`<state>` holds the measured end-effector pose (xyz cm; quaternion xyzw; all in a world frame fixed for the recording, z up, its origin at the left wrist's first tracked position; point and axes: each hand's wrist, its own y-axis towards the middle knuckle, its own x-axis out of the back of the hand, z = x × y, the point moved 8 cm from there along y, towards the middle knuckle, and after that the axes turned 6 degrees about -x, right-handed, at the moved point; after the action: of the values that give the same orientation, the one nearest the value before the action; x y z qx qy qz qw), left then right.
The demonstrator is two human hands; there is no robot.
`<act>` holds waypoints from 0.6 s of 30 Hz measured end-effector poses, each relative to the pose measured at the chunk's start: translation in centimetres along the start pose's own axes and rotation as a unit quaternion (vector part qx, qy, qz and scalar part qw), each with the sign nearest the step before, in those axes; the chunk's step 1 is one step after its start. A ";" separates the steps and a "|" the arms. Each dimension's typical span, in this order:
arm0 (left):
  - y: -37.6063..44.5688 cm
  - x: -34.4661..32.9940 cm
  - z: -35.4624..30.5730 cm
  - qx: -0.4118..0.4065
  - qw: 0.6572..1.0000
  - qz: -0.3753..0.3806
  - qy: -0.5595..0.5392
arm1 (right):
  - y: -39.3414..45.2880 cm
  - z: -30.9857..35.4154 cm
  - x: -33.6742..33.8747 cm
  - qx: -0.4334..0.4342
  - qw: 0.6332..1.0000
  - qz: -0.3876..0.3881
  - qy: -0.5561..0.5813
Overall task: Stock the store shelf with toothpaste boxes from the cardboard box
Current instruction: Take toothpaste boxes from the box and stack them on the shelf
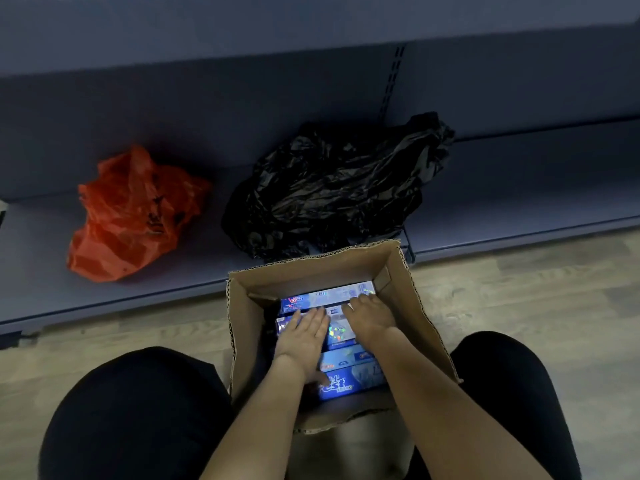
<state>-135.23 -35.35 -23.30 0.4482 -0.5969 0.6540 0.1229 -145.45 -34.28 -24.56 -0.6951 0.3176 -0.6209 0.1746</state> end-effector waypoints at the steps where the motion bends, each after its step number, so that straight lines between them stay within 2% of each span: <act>1: 0.1 0.0 -0.2 -0.011 1.000 0.001 0.013 | 0.2 0.0 0.0 0.000 1.000 -0.002 -0.003; 7: 0.5 -0.9 0.2 -0.016 1.000 0.012 -0.015 | 1.1 0.5 -0.2 0.000 1.000 -0.015 -0.016; 11: 0.7 -0.5 0.4 -0.008 1.000 -0.007 -0.008 | 1.2 0.1 0.0 -0.006 1.000 -0.028 0.001; 18: 0.7 -0.4 -0.8 -0.025 0.997 -0.046 0.048 | 1.5 -0.2 -0.1 -0.039 0.998 -0.033 0.024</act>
<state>-135.87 -34.65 -24.01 0.4400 -0.5855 0.6531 0.1924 -145.95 -35.29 -25.54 -0.6965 0.3224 -0.6298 0.1194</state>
